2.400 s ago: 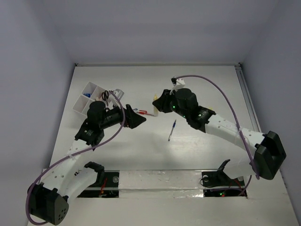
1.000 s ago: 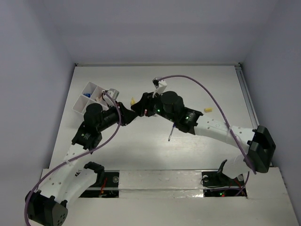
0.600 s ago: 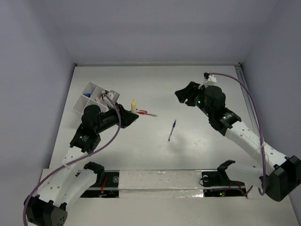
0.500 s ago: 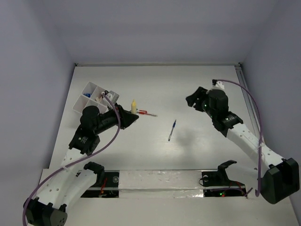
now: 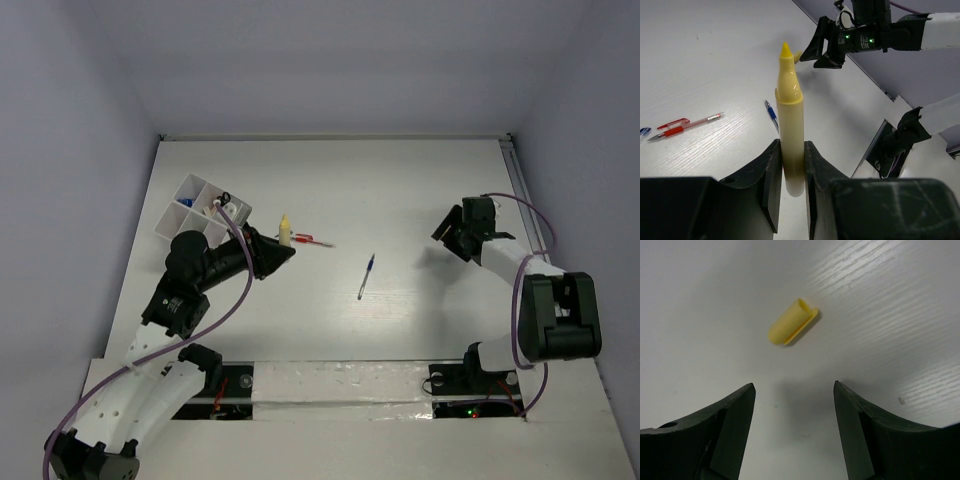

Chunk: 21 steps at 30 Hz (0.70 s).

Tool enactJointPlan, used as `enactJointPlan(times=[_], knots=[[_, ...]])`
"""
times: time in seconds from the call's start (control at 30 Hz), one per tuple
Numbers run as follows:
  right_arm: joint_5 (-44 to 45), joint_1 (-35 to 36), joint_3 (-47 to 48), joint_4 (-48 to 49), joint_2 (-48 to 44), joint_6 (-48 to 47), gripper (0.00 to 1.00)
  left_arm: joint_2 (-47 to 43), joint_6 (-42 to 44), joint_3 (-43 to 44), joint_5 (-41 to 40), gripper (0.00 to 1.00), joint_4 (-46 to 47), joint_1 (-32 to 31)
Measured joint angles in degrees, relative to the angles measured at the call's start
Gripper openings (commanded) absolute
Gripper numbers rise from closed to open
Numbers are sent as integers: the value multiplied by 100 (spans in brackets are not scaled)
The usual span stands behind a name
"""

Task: Sort the stationery into containers
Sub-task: Pick up the pen cap from the center of the board.

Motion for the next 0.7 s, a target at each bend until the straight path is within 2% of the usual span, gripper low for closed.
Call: enactJointPlan(times=[0.17,0.43,0.53,0.7], knots=[[-129,-205,476,24,800,0,65,-50,9,0,-50,0,-48,-85],[-138,-212,1062,59,1438,-55,59,-87,13,0,-85,0,-85,-140],[-120,-229,1137,55,1556,-96,54,-85,28,2,-111,0,-94,-179],[-79,-273,1300,-7,1781,-188,40,-85,48,2,-125,0,-116,-203]])
